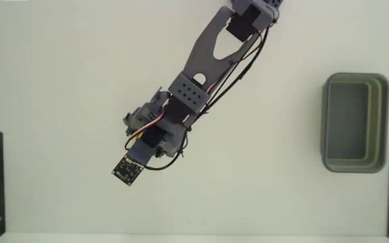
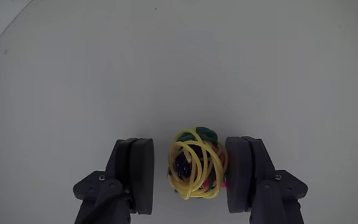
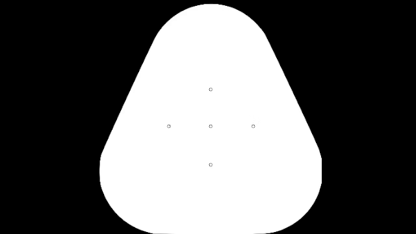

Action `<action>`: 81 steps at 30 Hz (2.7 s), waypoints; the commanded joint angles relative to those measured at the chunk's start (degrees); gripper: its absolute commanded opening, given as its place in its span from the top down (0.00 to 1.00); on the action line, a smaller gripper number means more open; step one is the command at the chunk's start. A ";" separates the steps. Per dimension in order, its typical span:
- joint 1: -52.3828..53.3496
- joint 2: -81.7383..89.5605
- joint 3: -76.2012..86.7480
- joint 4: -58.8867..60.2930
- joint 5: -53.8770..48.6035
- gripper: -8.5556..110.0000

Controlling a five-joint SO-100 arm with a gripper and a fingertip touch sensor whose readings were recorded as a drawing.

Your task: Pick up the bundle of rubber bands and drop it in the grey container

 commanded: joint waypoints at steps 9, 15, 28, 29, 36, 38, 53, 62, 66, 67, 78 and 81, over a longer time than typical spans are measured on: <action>1.35 2.19 -0.41 -0.13 0.26 0.38; 1.35 2.19 -0.41 -0.13 0.26 0.39; 1.35 2.19 -0.41 -0.13 0.26 0.42; 1.35 2.19 -0.41 -0.13 0.26 0.42; 1.35 2.19 -0.41 -0.13 0.26 0.43; 1.35 2.19 -0.41 -0.13 0.26 0.44; 1.35 2.19 -0.41 -0.13 0.26 0.47; 1.35 2.19 -0.41 -0.13 0.26 0.49; 1.35 2.19 -0.41 -0.13 0.26 0.50; 1.35 2.19 -0.41 -0.13 0.26 0.50; 1.35 2.19 -0.41 -0.13 0.26 0.52; 1.35 2.19 -0.41 -0.13 0.26 0.53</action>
